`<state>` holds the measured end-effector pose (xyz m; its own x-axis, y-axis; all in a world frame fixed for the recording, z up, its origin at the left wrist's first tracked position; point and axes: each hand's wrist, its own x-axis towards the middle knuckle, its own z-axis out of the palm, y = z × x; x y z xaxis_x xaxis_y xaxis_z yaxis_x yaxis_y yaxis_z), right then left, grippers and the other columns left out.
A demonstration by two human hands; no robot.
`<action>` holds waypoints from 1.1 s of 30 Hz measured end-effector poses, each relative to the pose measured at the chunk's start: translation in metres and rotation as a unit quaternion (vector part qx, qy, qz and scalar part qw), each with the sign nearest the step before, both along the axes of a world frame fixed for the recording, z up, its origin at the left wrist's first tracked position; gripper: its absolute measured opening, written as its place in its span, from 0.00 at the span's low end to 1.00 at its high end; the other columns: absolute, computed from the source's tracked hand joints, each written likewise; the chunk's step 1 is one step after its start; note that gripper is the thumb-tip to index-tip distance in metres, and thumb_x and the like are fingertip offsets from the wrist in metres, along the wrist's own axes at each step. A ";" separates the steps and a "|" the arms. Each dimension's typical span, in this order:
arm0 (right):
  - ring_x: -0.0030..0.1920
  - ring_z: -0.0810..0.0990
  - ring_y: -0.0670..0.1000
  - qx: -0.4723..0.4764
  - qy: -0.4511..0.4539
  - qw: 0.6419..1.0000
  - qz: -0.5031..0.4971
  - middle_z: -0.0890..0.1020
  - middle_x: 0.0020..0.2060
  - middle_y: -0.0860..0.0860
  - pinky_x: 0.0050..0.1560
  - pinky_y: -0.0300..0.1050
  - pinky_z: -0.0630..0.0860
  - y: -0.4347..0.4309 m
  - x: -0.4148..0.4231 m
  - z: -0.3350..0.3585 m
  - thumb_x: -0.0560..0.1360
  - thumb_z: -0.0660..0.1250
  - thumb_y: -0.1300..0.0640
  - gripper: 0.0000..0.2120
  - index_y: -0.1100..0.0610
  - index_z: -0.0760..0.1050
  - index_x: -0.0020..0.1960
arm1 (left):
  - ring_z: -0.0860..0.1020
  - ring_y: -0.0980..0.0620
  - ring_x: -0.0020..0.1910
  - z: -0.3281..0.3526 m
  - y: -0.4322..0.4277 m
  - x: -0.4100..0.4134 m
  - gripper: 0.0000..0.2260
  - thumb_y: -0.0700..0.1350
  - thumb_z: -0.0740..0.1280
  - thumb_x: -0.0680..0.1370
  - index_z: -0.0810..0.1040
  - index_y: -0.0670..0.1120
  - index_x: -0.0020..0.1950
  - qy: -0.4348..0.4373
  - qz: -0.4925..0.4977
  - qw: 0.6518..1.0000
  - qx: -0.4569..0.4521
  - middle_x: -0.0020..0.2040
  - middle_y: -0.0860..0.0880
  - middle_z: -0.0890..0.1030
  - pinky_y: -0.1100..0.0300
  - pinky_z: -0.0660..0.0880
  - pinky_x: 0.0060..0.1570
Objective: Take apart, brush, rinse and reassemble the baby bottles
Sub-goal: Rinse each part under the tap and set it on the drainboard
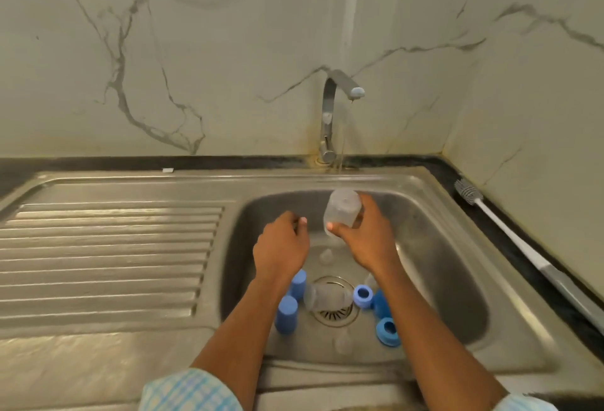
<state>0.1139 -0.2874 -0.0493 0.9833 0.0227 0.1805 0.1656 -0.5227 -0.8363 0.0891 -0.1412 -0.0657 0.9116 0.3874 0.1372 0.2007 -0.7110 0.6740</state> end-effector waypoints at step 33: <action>0.53 0.79 0.50 0.040 -0.034 0.988 0.146 0.78 0.59 0.51 0.45 0.37 0.73 0.104 -0.009 0.016 0.69 0.78 0.53 0.32 0.53 0.68 0.70 | 0.81 0.49 0.54 0.026 0.102 -0.057 0.14 0.47 0.66 0.80 0.78 0.52 0.66 -0.020 -0.022 0.999 0.046 0.56 0.51 0.83 0.51 0.78 0.54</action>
<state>0.1053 -0.1835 -0.0332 0.9225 0.2866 0.2586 0.3566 -0.3761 -0.8552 0.0318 -0.0394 -0.0394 0.9204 0.3319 0.2067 0.1427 -0.7774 0.6127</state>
